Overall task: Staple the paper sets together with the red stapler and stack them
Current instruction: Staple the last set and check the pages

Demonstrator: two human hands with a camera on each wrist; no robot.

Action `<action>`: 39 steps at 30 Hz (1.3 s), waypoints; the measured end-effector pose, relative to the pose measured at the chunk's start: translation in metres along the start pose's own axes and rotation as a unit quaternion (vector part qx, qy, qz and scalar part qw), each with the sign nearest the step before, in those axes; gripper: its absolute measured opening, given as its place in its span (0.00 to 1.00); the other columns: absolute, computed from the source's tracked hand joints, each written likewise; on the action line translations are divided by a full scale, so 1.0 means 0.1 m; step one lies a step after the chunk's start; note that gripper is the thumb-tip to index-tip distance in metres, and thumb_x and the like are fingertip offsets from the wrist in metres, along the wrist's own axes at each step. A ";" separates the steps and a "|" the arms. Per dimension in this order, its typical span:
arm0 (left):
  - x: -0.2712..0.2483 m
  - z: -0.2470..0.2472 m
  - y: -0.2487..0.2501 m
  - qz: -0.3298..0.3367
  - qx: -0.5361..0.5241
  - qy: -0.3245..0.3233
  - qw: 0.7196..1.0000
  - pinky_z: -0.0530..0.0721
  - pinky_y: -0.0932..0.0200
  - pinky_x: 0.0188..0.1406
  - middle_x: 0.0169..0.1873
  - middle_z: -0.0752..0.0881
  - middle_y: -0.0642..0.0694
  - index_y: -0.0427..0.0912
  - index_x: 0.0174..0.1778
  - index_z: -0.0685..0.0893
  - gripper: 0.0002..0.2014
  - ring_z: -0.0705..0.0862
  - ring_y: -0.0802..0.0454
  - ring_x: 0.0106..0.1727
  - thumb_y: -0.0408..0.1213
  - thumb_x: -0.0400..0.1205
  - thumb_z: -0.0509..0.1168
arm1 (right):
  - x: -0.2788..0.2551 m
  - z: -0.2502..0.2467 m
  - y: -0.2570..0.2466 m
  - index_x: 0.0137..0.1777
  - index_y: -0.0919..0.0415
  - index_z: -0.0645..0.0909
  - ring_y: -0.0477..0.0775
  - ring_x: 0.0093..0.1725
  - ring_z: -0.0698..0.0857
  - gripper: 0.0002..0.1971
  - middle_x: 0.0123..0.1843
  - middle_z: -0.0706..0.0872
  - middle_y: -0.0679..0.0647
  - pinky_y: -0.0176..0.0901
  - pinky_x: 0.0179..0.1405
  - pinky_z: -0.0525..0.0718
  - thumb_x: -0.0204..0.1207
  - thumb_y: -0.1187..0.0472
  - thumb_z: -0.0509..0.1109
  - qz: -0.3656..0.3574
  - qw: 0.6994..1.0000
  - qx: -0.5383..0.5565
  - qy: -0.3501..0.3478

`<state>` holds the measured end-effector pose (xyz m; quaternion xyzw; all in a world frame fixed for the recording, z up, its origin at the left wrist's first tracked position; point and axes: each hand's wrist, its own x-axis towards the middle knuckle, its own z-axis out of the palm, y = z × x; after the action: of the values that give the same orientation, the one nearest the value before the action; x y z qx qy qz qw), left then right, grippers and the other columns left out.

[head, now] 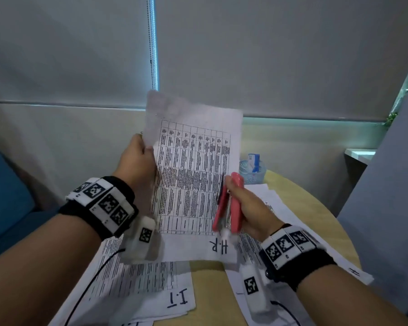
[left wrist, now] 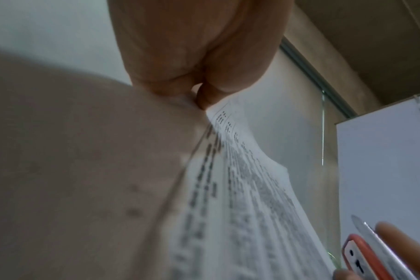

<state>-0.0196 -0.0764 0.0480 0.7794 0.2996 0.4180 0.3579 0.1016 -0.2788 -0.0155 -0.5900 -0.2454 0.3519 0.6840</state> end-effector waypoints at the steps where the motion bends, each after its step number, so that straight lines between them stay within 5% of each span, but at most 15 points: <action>1: 0.01 -0.01 -0.01 -0.004 -0.007 -0.012 1.000 0.73 0.59 0.39 0.41 0.79 0.47 0.39 0.53 0.72 0.06 0.76 0.48 0.45 0.35 0.85 0.53 | 0.02 0.00 -0.03 0.56 0.63 0.80 0.60 0.46 0.86 0.28 0.43 0.87 0.59 0.58 0.56 0.85 0.67 0.39 0.71 -0.005 1.000 0.001 0.011; 3: 0.05 -0.04 -0.07 -0.013 -0.007 -0.062 0.998 0.77 0.56 0.44 0.48 0.82 0.45 0.41 0.63 0.72 0.12 0.80 0.47 0.45 0.39 0.85 0.54 | 0.06 -0.06 -0.13 0.50 0.59 0.82 0.59 0.44 0.86 0.25 0.40 0.88 0.56 0.59 0.59 0.83 0.68 0.36 0.71 0.002 0.999 -0.019 0.042; 5: 0.05 -0.06 -0.19 -0.021 0.018 -0.117 0.993 0.79 0.54 0.41 0.49 0.84 0.43 0.43 0.68 0.70 0.17 0.83 0.46 0.40 0.43 0.85 0.57 | 0.07 -0.19 -0.22 0.42 0.57 0.82 0.55 0.37 0.84 0.20 0.34 0.87 0.53 0.52 0.50 0.83 0.71 0.38 0.70 0.030 0.996 -0.043 0.070; 9: -0.06 -0.05 -0.48 -0.019 0.154 -0.215 0.964 0.80 0.56 0.42 0.50 0.85 0.43 0.44 0.66 0.74 0.16 0.86 0.44 0.47 0.43 0.84 0.59 | 0.04 -0.60 -0.21 0.48 0.61 0.79 0.55 0.28 0.83 0.19 0.32 0.85 0.57 0.44 0.31 0.83 0.74 0.44 0.72 0.107 0.984 -0.079 0.114; 14: -0.16 0.00 -0.80 -0.012 0.354 -0.326 0.876 0.76 0.60 0.56 0.60 0.83 0.46 0.44 0.64 0.80 0.15 0.81 0.48 0.57 0.43 0.84 0.60 | -0.06 -1.07 0.03 0.45 0.66 0.83 0.62 0.39 0.86 0.25 0.44 0.90 0.66 0.53 0.50 0.85 0.72 0.39 0.72 0.206 0.926 -0.280 0.148; 20: -0.17 -0.01 -1.07 -0.062 0.482 -0.393 0.781 0.73 0.57 0.67 0.73 0.73 0.44 0.43 0.74 0.72 0.22 0.75 0.47 0.69 0.47 0.86 0.55 | -0.01 -1.26 0.16 0.46 0.66 0.86 0.66 0.52 0.89 0.30 0.52 0.90 0.65 0.56 0.64 0.82 0.73 0.34 0.67 0.267 0.858 -0.421 0.121; 24: -0.18 0.03 -1.16 -0.073 0.502 -0.433 0.746 0.75 0.52 0.69 0.71 0.76 0.44 0.43 0.73 0.74 0.19 0.77 0.48 0.60 0.43 0.86 0.54 | 0.04 -0.96 -0.04 0.70 0.61 0.77 0.64 0.74 0.71 0.38 0.73 0.76 0.64 0.52 0.75 0.67 0.77 0.29 0.52 0.204 0.729 -0.629 0.178; 25: -0.16 0.05 -1.16 -0.069 0.502 -0.432 0.746 0.75 0.53 0.68 0.71 0.76 0.45 0.44 0.73 0.74 0.19 0.77 0.47 0.62 0.42 0.86 0.55 | 0.09 -0.87 -0.08 0.69 0.60 0.78 0.63 0.72 0.72 0.38 0.72 0.76 0.64 0.52 0.74 0.69 0.76 0.28 0.52 0.174 0.730 -0.635 0.183; 28: -0.11 0.05 -1.13 -0.060 0.513 -0.412 0.750 0.76 0.54 0.66 0.71 0.75 0.44 0.45 0.75 0.71 0.20 0.77 0.46 0.68 0.45 0.86 0.55 | 0.24 -0.52 -0.09 0.47 0.59 0.85 0.54 0.46 0.84 0.32 0.49 0.85 0.58 0.45 0.53 0.79 0.75 0.29 0.57 0.114 0.811 -0.555 0.146; 31: -0.04 0.06 -1.17 -0.067 0.506 -0.391 0.766 0.76 0.51 0.66 0.74 0.71 0.41 0.45 0.78 0.65 0.23 0.76 0.43 0.69 0.46 0.87 0.52 | 0.44 -0.14 0.09 0.47 0.61 0.85 0.54 0.44 0.87 0.32 0.45 0.88 0.58 0.46 0.55 0.83 0.74 0.29 0.60 0.115 0.854 -0.504 0.065; 36: 0.13 0.07 -1.30 -0.076 0.506 -0.404 0.758 0.68 0.54 0.71 0.79 0.64 0.41 0.38 0.82 0.56 0.29 0.67 0.45 0.77 0.38 0.86 0.57 | 0.76 0.21 0.39 0.55 0.66 0.84 0.55 0.42 0.92 0.31 0.43 0.92 0.58 0.50 0.58 0.86 0.76 0.35 0.64 0.195 0.865 -0.461 -0.032; 39: 0.27 0.09 -1.51 -0.075 0.501 -0.404 0.761 0.62 0.53 0.76 0.82 0.56 0.40 0.40 0.83 0.50 0.36 0.60 0.44 0.81 0.39 0.84 0.62 | 0.90 0.23 0.43 0.58 0.62 0.84 0.57 0.50 0.90 0.38 0.49 0.91 0.57 0.52 0.62 0.83 0.67 0.27 0.63 0.223 0.808 -0.542 -0.056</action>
<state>-0.0246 0.0262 -0.0657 0.9191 0.3519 -0.1736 0.0342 0.1331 -0.1931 -0.0601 -0.8829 -0.2958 0.3364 0.1409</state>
